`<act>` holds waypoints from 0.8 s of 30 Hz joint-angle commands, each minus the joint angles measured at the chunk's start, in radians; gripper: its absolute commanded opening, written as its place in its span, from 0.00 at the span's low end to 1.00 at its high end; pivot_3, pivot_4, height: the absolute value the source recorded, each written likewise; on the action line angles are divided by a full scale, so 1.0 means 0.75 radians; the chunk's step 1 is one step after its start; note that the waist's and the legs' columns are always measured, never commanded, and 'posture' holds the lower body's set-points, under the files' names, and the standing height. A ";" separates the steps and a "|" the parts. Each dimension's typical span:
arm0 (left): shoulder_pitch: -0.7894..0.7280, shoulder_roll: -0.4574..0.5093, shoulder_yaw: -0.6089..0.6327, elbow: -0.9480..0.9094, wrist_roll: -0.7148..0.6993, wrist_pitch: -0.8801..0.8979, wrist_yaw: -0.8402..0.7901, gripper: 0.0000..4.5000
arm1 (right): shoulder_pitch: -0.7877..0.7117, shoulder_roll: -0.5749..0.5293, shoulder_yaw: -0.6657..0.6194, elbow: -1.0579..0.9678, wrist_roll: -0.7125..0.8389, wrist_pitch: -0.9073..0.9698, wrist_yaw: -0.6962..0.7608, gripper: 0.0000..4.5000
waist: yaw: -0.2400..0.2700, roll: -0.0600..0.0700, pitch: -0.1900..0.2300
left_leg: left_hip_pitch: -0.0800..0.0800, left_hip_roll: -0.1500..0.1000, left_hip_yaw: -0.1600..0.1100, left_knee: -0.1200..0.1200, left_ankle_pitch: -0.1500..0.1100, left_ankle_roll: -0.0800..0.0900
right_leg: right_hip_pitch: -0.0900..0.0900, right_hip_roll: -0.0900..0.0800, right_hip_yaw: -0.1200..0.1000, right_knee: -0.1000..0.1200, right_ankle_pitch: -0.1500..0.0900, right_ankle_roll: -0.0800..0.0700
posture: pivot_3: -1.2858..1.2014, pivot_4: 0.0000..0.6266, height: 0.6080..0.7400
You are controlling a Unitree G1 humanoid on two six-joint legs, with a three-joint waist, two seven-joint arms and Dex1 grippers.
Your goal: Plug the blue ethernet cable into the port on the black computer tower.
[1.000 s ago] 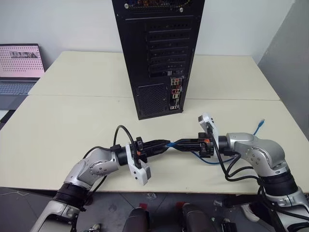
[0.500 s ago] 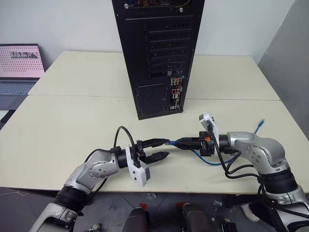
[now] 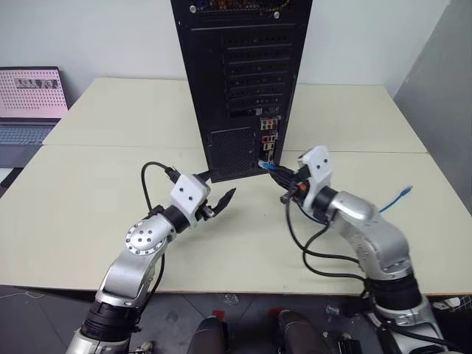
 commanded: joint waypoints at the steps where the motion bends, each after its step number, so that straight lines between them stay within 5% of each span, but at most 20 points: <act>1: -0.067 -0.038 0.048 -0.099 -0.014 0.087 0.051 0.74 | -0.032 0.102 0.013 0.013 -0.129 -0.083 -0.184 0.00 | 0.001 0.000 0.000 | 0.000 0.000 0.000 0.000 0.000 0.000 | 0.000 0.000 0.000 0.000 0.000 0.000 | 0.52 0.24 1.00; 11: -0.116 -0.107 0.071 -0.139 -0.007 0.109 0.077 0.74 | -0.131 0.306 -0.035 0.217 -0.229 -0.183 -0.370 0.00 | -0.001 0.000 0.000 | 0.000 0.000 0.001 0.000 0.000 0.000 | -0.001 0.001 0.001 0.000 0.000 -0.001 | 0.52 0.24 1.00; 24: -0.119 -0.142 0.097 -0.133 -0.019 0.129 0.066 0.74 | -0.161 0.374 -0.034 0.255 -0.243 -0.171 -0.387 0.00 | -0.001 0.000 0.000 | 0.000 0.000 0.001 -0.001 0.000 0.000 | -0.001 -0.001 0.001 0.000 0.000 -0.001 | 0.52 0.24 1.00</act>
